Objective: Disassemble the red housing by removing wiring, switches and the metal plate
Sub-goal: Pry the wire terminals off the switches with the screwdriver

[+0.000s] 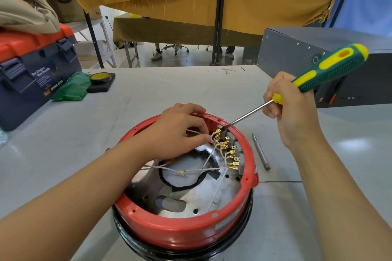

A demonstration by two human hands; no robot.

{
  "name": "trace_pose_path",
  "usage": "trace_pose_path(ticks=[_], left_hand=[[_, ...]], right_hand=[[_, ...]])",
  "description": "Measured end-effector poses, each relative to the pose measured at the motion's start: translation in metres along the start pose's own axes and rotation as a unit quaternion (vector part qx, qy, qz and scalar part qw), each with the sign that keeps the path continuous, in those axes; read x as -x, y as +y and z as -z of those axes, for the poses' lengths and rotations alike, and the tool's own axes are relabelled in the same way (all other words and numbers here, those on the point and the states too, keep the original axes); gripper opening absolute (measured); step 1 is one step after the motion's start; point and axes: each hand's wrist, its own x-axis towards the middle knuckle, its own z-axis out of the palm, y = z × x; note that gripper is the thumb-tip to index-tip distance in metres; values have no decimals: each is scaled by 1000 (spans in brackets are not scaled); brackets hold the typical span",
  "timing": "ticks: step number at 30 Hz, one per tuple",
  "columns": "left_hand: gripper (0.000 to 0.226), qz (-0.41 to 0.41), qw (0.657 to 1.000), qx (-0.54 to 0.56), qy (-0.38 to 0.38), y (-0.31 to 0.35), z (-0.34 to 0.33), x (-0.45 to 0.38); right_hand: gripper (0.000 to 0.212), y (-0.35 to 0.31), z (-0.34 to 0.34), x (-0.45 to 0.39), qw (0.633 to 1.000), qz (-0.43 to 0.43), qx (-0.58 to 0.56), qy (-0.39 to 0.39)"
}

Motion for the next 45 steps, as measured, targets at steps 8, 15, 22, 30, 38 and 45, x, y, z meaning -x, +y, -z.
trace_pose_path(ticks=[8, 15, 22, 30, 38, 45], left_hand=[[18, 28, 999, 20, -5, 5, 0, -2], [22, 60, 996, 60, -17, 5, -2, -6], [22, 68, 993, 95, -25, 5, -2, -9], [23, 62, 990, 122, -16, 2, -2, -8], [26, 86, 963, 255, -17, 2, 4, -6], [19, 134, 911, 374, 106, -6, 13, -3]], right_hand=[[31, 8, 5, -3, 998, -30, -52, 11], [32, 10, 5, -2, 998, -29, -55, 8], [23, 18, 2, -1, 997, -59, -46, -20], [22, 13, 6, 0, 993, -60, -102, 29], [29, 15, -10, 7, 993, -53, -72, 77], [21, 19, -26, 18, 998, -51, 38, -4]])
